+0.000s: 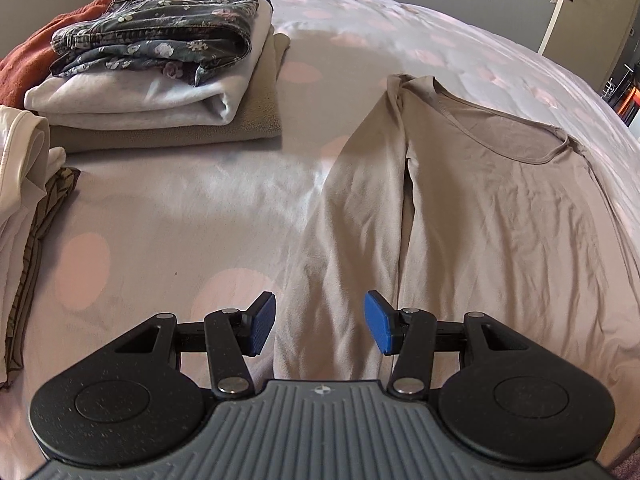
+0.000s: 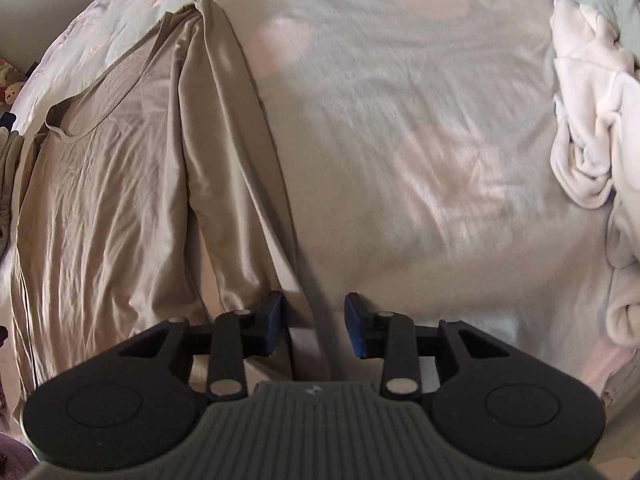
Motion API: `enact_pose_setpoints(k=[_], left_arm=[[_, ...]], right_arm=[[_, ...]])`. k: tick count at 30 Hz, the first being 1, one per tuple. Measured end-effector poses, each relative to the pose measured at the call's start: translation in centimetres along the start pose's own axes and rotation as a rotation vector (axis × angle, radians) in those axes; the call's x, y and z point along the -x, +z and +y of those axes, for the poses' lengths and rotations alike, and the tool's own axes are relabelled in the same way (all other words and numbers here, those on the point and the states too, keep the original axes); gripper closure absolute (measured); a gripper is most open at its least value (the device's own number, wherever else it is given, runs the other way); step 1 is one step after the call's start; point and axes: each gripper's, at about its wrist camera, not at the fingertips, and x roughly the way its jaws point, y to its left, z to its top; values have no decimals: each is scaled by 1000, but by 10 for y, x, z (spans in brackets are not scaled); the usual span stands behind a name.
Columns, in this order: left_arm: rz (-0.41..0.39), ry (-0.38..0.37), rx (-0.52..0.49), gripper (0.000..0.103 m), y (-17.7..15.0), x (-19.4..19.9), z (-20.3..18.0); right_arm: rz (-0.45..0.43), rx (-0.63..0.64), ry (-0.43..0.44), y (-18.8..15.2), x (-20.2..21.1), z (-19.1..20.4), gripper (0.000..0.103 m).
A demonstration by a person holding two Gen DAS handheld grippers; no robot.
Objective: Fold clothes
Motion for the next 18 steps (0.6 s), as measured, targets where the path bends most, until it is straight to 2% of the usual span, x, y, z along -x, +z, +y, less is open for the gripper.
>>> enact_pose_setpoints(k=[1,5,12,18], left_arm=[[1,0,0,56,0,0,0],[7,-2,4,56,0,-2,1],[22,-12,23,56,1,-7,3],[35,-20,28,56,3,-14,2]], right_arm=[[1,1,-1,0,0,0,67],[-26,21,-12,-3,5,4,96],[-107,-36,45,8,34,-12,100],[-182,-24,-12,42,60,-32,101]])
